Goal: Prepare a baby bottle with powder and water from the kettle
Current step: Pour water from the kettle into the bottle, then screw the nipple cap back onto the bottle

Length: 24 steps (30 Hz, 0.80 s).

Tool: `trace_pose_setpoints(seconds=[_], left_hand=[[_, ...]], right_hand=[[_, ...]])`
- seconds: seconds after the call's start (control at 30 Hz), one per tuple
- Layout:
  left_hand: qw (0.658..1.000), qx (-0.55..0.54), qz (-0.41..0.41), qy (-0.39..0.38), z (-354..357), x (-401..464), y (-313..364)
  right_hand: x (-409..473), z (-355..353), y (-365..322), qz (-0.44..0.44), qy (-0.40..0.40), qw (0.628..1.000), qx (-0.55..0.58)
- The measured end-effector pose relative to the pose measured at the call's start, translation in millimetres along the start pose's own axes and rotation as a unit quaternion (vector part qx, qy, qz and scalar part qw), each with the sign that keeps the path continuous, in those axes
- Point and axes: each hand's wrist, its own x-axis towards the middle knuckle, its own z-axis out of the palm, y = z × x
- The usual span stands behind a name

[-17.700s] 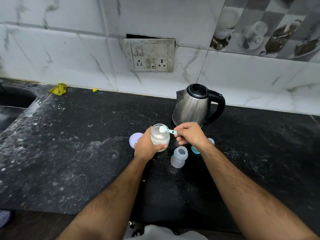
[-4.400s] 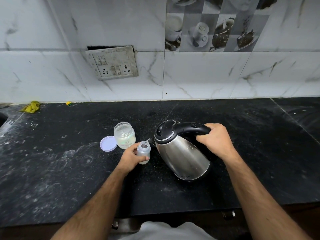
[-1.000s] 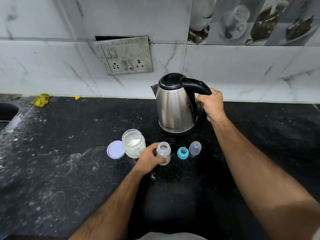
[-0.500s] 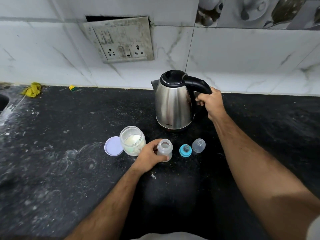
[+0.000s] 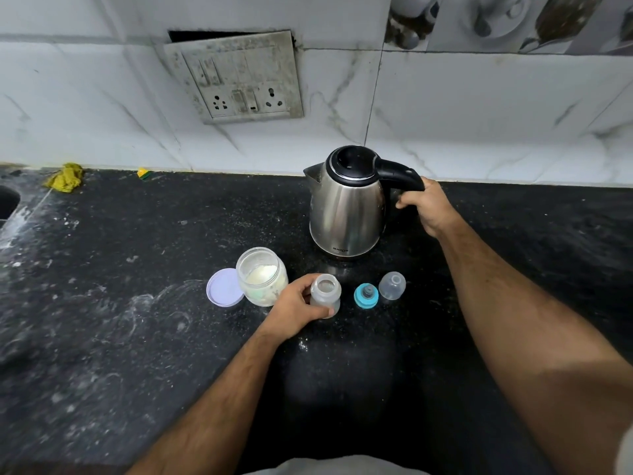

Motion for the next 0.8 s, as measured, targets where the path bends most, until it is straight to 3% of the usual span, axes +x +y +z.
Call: trace_pose_setpoints(seconds=[0.27,0.33,0.43,0.5,0.6,0.8], left_hand=[[1.0,0.02,0.008,0.004,2,-2,0],[1.0,0.026,0.011,0.007,2,-3,1],[0.999,0.032,0.016,0.019,4,-9,2],[0.999,0.03,0.017,0.03,5,-13,0],[0.999,0.03,0.021,0.04,7,-21,-2],[0.998,0.024,0.026,0.059,11,-39,-10]], right_hand=[[-18,-7,4,0.004,0.044,0.993,-0.113],[-39,-11,7,-0.035,0.138,0.972,-0.186],[-90,-4,18,-0.134,0.294,0.908,-0.265],[-120,9,31,-0.13,0.242,0.918,-0.285],[-154,33,61,-0.067,0.057,0.936,-0.34],[-165,55,87,-0.019,-0.025,0.918,-0.396]])
